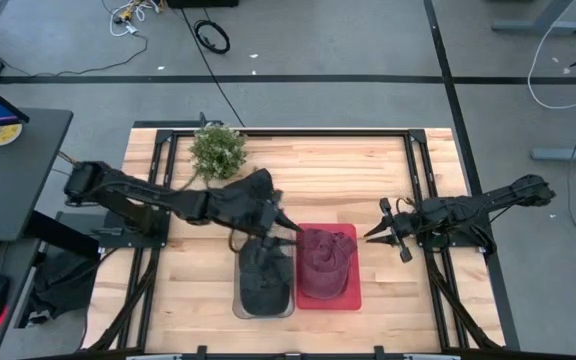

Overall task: Pick & Place hat
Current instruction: Put the black cap into the transparent bin

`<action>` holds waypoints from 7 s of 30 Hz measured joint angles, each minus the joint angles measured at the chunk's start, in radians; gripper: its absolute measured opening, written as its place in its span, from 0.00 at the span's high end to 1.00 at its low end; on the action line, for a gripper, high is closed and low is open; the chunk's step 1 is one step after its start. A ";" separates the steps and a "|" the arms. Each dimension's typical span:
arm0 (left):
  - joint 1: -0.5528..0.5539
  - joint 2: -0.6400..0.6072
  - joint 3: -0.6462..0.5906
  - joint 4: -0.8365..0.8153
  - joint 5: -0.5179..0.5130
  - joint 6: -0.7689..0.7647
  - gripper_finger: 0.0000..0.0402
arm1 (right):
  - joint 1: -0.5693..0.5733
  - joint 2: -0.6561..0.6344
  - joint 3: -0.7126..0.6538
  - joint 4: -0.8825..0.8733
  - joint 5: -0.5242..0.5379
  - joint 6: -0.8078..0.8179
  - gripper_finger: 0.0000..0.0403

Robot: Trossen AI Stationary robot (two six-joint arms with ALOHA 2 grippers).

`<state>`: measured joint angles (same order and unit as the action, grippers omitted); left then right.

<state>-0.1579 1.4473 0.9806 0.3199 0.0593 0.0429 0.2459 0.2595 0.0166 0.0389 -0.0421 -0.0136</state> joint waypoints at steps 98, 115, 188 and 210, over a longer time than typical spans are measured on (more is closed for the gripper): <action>0.295 0.004 -0.331 -0.512 -0.431 -0.603 0.96 | 0.000 0.012 0.000 0.088 0.008 0.241 0.83; 0.053 0.004 -0.032 -0.608 -0.631 -0.325 0.98 | 0.000 0.012 0.000 0.088 0.008 0.241 0.83; -0.211 0.317 0.310 -0.959 -0.090 -0.112 0.95 | 0.000 0.012 0.001 0.088 0.008 0.240 0.83; -0.157 0.287 0.301 -0.946 -0.067 -0.111 0.96 | 0.000 0.012 0.001 0.088 0.008 0.240 0.83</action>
<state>-0.3145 1.7343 1.2820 -0.6259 -0.0077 -0.0681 0.2462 0.2718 0.0174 0.1265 -0.0345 0.2268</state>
